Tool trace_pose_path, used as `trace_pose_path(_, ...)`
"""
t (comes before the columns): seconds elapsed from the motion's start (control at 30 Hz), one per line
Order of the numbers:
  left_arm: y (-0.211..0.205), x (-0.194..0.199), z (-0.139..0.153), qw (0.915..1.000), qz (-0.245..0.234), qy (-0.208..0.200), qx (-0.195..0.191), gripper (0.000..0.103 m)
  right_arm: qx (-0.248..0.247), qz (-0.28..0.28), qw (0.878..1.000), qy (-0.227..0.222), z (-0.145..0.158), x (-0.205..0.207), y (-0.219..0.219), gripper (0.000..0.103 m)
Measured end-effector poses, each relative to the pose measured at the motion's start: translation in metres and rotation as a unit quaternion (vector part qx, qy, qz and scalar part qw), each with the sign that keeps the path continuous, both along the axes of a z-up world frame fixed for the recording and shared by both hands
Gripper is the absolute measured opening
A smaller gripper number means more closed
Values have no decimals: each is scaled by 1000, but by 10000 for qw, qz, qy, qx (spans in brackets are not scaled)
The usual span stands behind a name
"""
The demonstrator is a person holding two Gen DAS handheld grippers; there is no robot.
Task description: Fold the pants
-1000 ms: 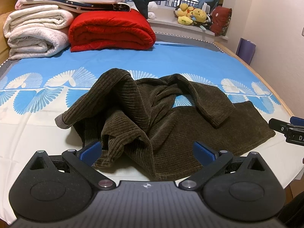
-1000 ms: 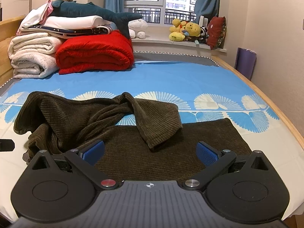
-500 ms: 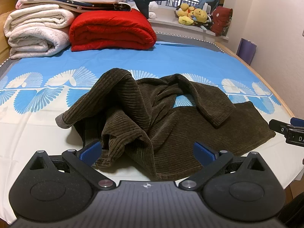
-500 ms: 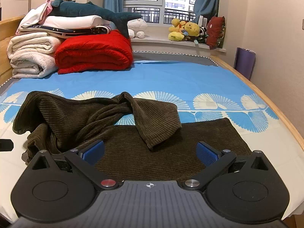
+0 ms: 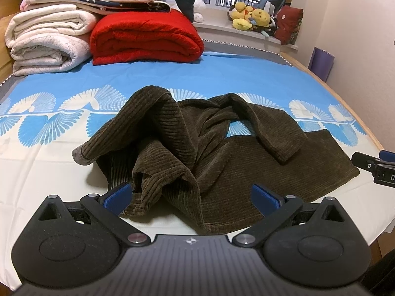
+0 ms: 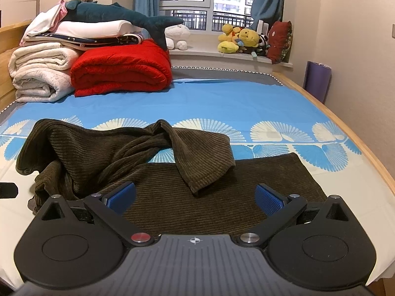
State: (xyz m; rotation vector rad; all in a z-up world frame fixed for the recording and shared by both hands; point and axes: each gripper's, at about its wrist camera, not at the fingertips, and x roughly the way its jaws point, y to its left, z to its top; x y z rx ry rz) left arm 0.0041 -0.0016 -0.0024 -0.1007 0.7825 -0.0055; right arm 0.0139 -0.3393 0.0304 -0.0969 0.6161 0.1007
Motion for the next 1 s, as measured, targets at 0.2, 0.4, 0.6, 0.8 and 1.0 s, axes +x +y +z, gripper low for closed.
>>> trace_pose_path(0.2, 38, 6, 9, 9984, 424, -165, -348, 95, 166, 5, 9998, 52, -2, 3, -2, 97)
trace_pose_path(0.4, 130, 52, 2, 9935, 861, 472, -582, 30, 642, 337, 9961, 499, -16, 18, -3, 33)
trace_pose_path(0.6, 205, 76, -55, 9803, 1430, 985, -942, 56, 259, 1253, 9908, 435, -26, 19, 45, 40)
trace_pose_path(0.8, 221, 83, -85, 9833, 1382, 845, -825, 85, -228, 2445, 9666, 735, -49, 20, 125, 76)
trace_pose_path(1.0, 195, 106, -113, 9943, 877, 608, 45, 86, -728, 3087, 9444, 864, -75, 19, 193, 82)
